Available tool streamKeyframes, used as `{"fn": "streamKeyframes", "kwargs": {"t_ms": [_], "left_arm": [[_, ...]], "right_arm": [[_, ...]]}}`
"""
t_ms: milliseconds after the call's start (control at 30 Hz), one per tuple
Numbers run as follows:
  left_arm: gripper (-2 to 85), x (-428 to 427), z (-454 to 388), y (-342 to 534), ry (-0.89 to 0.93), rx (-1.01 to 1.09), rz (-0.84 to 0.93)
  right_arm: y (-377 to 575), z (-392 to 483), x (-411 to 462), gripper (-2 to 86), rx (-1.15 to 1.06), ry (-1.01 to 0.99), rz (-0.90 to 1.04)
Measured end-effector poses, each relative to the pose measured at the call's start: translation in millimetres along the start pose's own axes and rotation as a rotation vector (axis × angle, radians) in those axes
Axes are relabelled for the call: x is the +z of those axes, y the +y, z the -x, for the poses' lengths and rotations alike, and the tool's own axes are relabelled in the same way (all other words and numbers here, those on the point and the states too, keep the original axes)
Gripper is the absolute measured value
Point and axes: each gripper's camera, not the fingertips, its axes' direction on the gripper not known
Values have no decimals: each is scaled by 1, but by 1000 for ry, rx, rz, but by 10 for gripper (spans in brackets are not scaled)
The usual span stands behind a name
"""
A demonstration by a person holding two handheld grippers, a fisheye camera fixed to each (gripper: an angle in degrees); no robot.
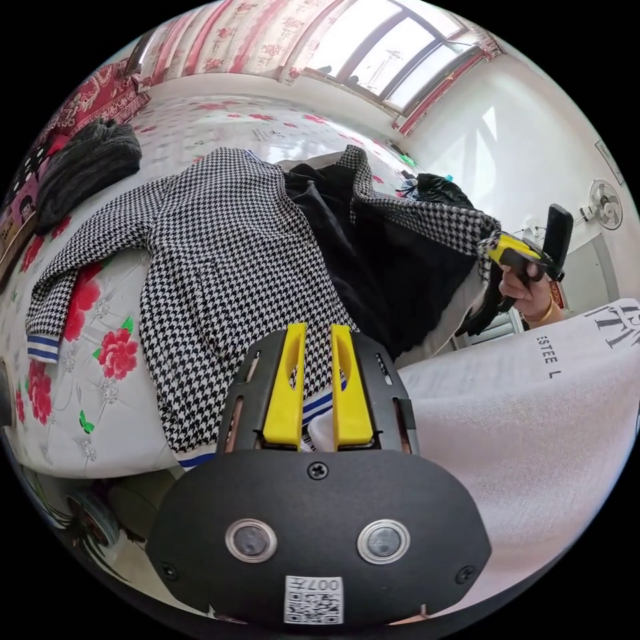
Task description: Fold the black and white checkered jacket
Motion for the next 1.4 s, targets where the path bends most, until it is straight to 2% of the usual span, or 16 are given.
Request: {"fn": "streamKeyframes", "kwargs": {"t_ms": [100,200,333,500,667,767,867,967,1033,1067,1100,1133,1167,1233,1300,1400], "left_arm": [[63,9,11,5,12,-46,42],[60,14,20,12,1,-89,85],[59,17,22,22,-40,-106,119],[67,35,17,14,-16,-129,146],[117,64,-8,-7,51,-69,190],[133,84,-23,-20,8,-56,227],[116,106,-33,-33,-102,-72,293],[90,113,-43,-45,-143,-61,337],[53,116,-48,-47,-212,-79,347],[44,116,-49,-48,-215,-88,348],[38,117,-50,-49,-215,-117,349],[34,118,-51,-51,-208,-146,348],[33,119,-52,-51,-201,-155,347],[28,122,-54,-58,-148,-179,331],[27,128,-55,-64,-150,-190,356],[27,131,-61,-71,-174,-151,387]], "right_arm": [[-21,8,70,55,-71,-145,146],[-22,-1,145,56,29,-179,349],[-12,-25,128,56,127,-201,250],[24,-126,26,66,447,175,5],[-10,-190,-4,73,420,480,62],[-40,-240,-2,70,445,672,152],[-44,-309,-1,67,588,724,200],[-33,-360,27,67,668,655,327],[-25,-366,57,65,638,610,457],[-29,-347,57,61,494,684,384],[-25,-341,68,58,394,736,503],[-25,-336,67,57,322,770,479],[-15,-342,68,57,314,898,567],[-10,-357,45,62,403,887,510],[-8,-383,9,72,654,709,397],[-27,-354,-25,80,624,747,188]]}}
